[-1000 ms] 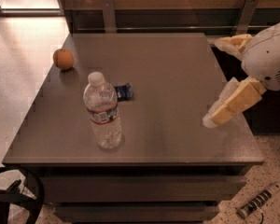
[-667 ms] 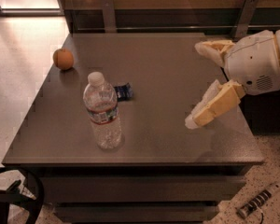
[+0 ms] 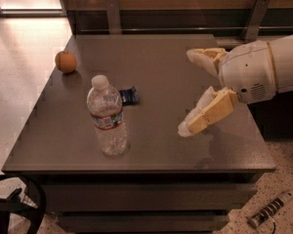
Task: Move water bottle near orange
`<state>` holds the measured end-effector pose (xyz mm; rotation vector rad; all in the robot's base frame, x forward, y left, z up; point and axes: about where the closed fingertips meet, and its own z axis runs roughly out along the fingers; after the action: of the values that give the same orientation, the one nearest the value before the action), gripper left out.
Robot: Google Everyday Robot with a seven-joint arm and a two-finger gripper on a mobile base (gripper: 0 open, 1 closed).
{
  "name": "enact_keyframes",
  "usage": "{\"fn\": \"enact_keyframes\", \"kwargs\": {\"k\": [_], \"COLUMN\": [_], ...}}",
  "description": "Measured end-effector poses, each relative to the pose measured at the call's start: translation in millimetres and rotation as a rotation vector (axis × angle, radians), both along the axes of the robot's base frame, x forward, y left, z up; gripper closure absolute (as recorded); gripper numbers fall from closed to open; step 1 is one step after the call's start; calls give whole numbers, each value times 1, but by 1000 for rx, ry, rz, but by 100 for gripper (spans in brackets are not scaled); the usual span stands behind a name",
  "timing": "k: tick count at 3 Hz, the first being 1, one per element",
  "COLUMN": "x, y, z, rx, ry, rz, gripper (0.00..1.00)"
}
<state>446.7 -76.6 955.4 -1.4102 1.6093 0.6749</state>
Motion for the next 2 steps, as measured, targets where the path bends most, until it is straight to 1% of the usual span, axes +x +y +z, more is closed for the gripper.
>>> {"fn": "enact_keyframes", "kwargs": {"k": [1,2], "x": [0,-3], "y": [0,15], "z": [0,-10], "rx": [-3,58], "ry": [-1,-3], "rz": [0,13], "gripper": [0,0]}}
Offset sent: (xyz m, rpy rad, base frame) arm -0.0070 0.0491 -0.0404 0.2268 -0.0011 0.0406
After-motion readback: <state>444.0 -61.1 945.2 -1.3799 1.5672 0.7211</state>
